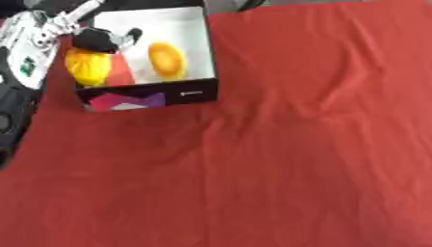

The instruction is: Pick up objects on the table and place them in the box.

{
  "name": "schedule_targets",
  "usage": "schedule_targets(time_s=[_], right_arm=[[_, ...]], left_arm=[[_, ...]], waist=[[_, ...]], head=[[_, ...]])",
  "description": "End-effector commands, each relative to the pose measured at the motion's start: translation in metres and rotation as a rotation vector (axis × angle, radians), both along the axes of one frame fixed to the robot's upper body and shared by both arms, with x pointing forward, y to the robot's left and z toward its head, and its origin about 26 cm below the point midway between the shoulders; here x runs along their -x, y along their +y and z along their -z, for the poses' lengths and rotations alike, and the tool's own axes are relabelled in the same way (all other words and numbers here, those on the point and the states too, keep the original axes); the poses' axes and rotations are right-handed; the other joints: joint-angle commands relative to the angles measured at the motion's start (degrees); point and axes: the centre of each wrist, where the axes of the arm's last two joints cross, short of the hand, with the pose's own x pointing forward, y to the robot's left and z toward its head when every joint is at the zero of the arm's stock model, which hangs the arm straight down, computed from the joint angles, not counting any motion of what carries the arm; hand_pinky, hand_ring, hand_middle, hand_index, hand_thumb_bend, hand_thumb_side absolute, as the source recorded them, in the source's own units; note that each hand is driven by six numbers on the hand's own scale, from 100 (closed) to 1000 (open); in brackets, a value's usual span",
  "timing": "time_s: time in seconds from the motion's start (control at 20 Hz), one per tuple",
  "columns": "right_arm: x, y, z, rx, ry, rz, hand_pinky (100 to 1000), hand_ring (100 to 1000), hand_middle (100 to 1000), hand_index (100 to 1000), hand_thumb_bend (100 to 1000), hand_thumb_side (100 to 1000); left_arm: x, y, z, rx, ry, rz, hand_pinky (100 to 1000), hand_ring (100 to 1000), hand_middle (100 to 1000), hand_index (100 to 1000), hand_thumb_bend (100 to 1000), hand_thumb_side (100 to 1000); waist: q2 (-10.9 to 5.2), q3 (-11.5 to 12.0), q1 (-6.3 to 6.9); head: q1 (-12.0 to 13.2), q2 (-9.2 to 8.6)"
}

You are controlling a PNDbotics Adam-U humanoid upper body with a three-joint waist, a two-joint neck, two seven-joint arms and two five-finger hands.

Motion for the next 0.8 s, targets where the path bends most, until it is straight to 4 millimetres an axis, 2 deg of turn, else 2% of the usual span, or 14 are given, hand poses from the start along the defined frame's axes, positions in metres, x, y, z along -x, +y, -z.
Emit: schedule_targets(time_s=[0.05, 0.15, 0.25, 0.35, 0.45, 0.6, 0.8], right_arm=[[0.004, -0.006, -0.008, 0.026, -0.027, 0.028, 1000, 840, 718, 839, 100, 381], [0.005, -0.008, -0.007, 0.028, -0.025, 0.033, 1000, 840, 718, 839, 100, 379], [0.005, -0.010, -0.006, 0.031, -0.022, 0.039, 1000, 840, 718, 839, 100, 374], [0.005, -0.012, -0.005, 0.034, -0.020, 0.047, 1000, 840, 718, 838, 100, 371], [0.006, -0.014, -0.004, 0.034, -0.019, 0.056, 1000, 840, 719, 838, 100, 365], [0.007, -0.016, -0.004, 0.029, -0.021, 0.069, 1000, 840, 719, 838, 100, 361], [0.007, -0.018, -0.003, 0.025, -0.021, 0.079, 1000, 840, 719, 837, 100, 360]], left_arm=[[0.014, -0.003, -0.040, 0.109, -0.143, 0.022, 852, 692, 708, 861, 100, 569], [0.036, -0.002, -0.069, 0.364, -0.249, 0.098, 851, 695, 711, 861, 100, 557], [0.069, 0.001, -0.096, 0.598, -0.241, 0.245, 850, 698, 711, 855, 100, 535], [0.104, 0.010, -0.116, 0.743, -0.204, 0.381, 848, 700, 711, 851, 100, 516], [0.130, 0.018, -0.126, 0.817, -0.194, 0.444, 844, 697, 704, 840, 100, 505], [0.162, 0.035, -0.123, 0.878, -0.209, 0.474, 845, 698, 706, 836, 100, 502], [0.185, 0.059, -0.097, 0.952, -0.198, 0.418, 845, 694, 704, 834, 100, 557]], waist=[[-2.42, 0.3, 0.53], [-2.80, 1.0, 0.45], [-3.16, 1.5, 0.51], [-3.52, 2.1, 0.47], [-3.85, 2.6, 0.35], [-4.22, 3.3, 0.19], [-4.36, 4.1, -0.08]], head=[[-1.1, 0.98], [-1.7, 1.30], [-2.2, 1.41], [-2.7, 1.41], [-3.0, 1.40], [-3.6, 1.32], [-4.3, 1.11]])
